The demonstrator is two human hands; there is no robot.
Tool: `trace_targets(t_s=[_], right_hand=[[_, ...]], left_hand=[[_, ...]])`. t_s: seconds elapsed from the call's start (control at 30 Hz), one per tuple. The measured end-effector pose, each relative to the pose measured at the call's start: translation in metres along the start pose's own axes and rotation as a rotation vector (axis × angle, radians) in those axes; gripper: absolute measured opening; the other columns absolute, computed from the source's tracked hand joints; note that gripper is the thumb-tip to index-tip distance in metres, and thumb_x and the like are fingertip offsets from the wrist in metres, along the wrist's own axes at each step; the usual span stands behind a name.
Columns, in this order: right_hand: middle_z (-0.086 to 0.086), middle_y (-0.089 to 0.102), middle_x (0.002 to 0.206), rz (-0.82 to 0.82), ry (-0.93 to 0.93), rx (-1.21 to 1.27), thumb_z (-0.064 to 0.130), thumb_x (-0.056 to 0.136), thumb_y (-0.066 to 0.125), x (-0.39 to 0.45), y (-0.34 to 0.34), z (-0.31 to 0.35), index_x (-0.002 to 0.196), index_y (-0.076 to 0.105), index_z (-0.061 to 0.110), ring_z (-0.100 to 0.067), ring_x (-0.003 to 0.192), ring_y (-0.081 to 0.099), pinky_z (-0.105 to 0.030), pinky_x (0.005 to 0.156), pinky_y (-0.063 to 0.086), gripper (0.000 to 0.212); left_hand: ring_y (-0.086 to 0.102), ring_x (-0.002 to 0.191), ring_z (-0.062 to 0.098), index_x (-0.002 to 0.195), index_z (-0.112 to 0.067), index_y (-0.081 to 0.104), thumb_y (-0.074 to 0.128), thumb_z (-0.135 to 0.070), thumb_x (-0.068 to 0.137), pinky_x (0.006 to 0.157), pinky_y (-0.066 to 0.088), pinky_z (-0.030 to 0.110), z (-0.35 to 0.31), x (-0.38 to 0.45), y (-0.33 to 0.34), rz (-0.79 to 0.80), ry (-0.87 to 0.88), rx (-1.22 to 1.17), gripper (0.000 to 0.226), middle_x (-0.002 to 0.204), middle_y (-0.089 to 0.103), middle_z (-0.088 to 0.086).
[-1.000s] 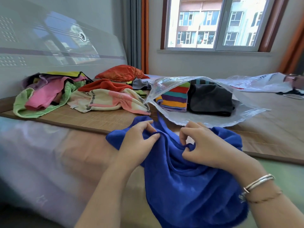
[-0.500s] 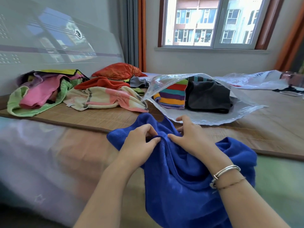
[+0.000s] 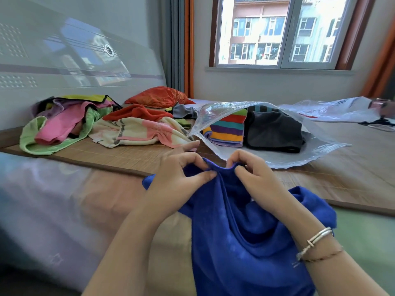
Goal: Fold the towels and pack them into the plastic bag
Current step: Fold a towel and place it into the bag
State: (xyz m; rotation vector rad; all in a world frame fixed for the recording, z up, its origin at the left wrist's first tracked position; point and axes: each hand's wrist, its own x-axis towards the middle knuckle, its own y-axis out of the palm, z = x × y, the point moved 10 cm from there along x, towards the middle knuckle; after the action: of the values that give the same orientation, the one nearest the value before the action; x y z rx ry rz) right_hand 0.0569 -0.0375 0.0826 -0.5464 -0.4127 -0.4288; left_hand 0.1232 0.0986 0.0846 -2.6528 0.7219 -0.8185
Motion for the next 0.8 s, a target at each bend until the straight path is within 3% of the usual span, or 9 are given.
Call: trace_targets(t_s=[0.1,0.23,0.37,0.5,0.53,0.6,0.63,0.73,0.8], right_hand=[[0.016,0.042,0.056,0.081,0.031,0.089,0.018,0.077,0.045,-0.011,0.005,0.007,0.068,0.045,0.019,-0.002,0.055,0.036,-0.015,0.05,0.029,0.009],[0.014,0.042,0.06,0.137,-0.052,0.004,0.025,0.091,0.063,-0.021,0.011,0.014,0.069,0.045,0.018,-0.004,0.059,0.04,-0.017,0.057,0.031,0.029],[0.012,0.051,0.066,0.175,-0.041,0.067,0.023,0.095,0.057,-0.025,0.015,0.012,0.077,0.052,0.018,-0.007,0.065,0.047,-0.021,0.061,0.036,0.02],[-0.009,0.067,0.101,0.238,0.007,0.116,0.02,0.097,0.048,-0.027,0.02,0.013,0.106,0.065,0.013,-0.023,0.092,0.061,-0.035,0.083,0.047,0.02],[-0.006,0.068,0.108,0.245,0.028,0.116,0.015,0.099,0.046,-0.027,0.021,0.012,0.108,0.067,0.017,-0.019,0.099,0.062,-0.033,0.089,0.046,0.022],[0.005,0.07,0.111,0.293,0.061,0.123,0.009,0.1,0.043,-0.028,0.027,0.012,0.106,0.07,0.032,-0.01,0.105,0.063,-0.03,0.095,0.046,0.035],[0.004,0.071,0.111,0.317,0.075,0.122,0.011,0.1,0.044,-0.028,0.03,0.011,0.107,0.07,0.031,-0.014,0.108,0.063,-0.035,0.097,0.046,0.034],[-0.007,0.07,0.11,0.337,0.102,0.069,0.02,0.094,0.046,-0.028,0.036,0.009,0.108,0.07,0.017,-0.029,0.108,0.063,-0.052,0.099,0.045,0.027],[-0.01,0.071,0.103,0.362,0.109,0.029,0.024,0.09,0.044,-0.027,0.039,0.005,0.1,0.069,0.013,-0.032,0.1,0.064,-0.053,0.093,0.046,0.029]], left_hand=[[0.053,0.115,-0.006,0.072,-0.02,0.068,0.077,-0.018,0.079,0.103,0.041,0.026,-0.007,-0.008,0.001,0.05,-0.03,-0.071,0.012,0.12,0.063,-0.02],[0.067,0.091,0.01,0.078,-0.02,0.071,0.075,-0.019,0.081,0.092,0.051,0.043,-0.01,-0.014,-0.001,0.041,-0.042,-0.062,0.006,0.086,0.073,-0.006],[0.067,0.085,0.004,0.079,-0.016,0.073,0.076,-0.015,0.08,0.088,0.053,0.03,-0.015,-0.017,-0.002,0.016,-0.009,-0.076,0.003,0.083,0.073,-0.006],[0.069,0.082,0.005,0.076,-0.013,0.074,0.077,-0.009,0.078,0.078,0.053,0.017,-0.019,-0.018,-0.003,0.014,0.032,-0.148,0.005,0.083,0.074,-0.002],[0.069,0.083,0.005,0.075,-0.014,0.074,0.077,-0.008,0.077,0.078,0.052,0.015,-0.022,-0.019,-0.004,0.016,0.051,-0.151,0.007,0.083,0.075,-0.002],[0.069,0.082,0.005,0.074,-0.016,0.074,0.078,-0.008,0.076,0.077,0.052,0.015,-0.024,-0.019,-0.003,0.024,0.068,-0.144,0.009,0.083,0.075,-0.004],[0.07,0.081,0.005,0.074,-0.016,0.074,0.078,-0.009,0.076,0.076,0.054,0.017,-0.024,-0.019,-0.003,0.031,0.059,-0.146,0.008,0.083,0.075,-0.004],[0.07,0.074,0.008,0.072,-0.017,0.074,0.079,-0.01,0.075,0.075,0.056,0.026,-0.017,-0.018,-0.003,0.032,0.013,-0.146,0.009,0.077,0.074,-0.001],[0.068,0.069,0.009,0.071,-0.018,0.074,0.079,-0.009,0.075,0.073,0.055,0.026,-0.014,-0.018,-0.004,0.021,0.004,-0.136,0.011,0.073,0.074,-0.001]])
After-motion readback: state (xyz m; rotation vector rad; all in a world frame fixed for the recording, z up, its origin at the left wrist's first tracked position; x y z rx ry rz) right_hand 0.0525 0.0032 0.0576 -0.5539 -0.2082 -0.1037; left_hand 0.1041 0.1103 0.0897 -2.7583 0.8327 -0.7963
